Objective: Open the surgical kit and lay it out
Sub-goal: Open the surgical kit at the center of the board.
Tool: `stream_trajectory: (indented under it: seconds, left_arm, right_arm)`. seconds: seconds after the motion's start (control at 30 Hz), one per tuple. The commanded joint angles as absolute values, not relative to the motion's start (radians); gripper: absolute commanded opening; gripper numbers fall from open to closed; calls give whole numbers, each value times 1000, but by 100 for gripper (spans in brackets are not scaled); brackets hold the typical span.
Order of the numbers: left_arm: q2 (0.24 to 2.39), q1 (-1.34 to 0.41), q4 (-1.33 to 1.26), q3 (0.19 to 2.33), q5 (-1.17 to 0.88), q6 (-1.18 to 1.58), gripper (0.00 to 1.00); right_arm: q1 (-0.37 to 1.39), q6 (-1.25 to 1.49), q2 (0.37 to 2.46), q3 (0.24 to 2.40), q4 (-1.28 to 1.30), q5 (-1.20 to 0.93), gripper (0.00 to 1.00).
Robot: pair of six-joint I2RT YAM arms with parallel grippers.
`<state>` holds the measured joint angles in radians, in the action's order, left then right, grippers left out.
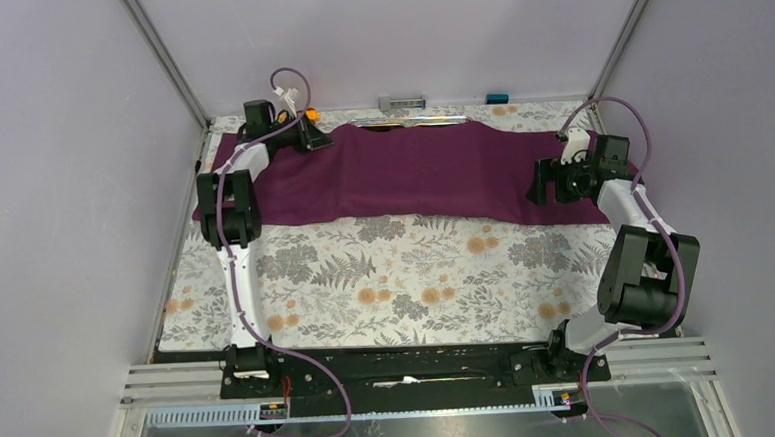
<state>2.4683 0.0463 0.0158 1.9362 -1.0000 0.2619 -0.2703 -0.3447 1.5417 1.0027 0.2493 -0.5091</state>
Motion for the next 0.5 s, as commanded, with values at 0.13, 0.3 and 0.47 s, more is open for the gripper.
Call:
stream_trajectory:
  seconds: [0.13, 0.3, 0.47]
  left_arm:
    - [2215, 44, 80, 1855, -982, 87, 13]
    - [2121, 34, 206, 1769, -924, -93, 2]
    - [2006, 7, 338, 1628, -871, -320, 0]
  right_arm:
    - [-272, -374, 1473, 1008, 268, -503, 100]
    - [-272, -379, 1457, 998, 267, -505, 100]
    - [-272, -382, 1442, 1006, 278, -512, 99]
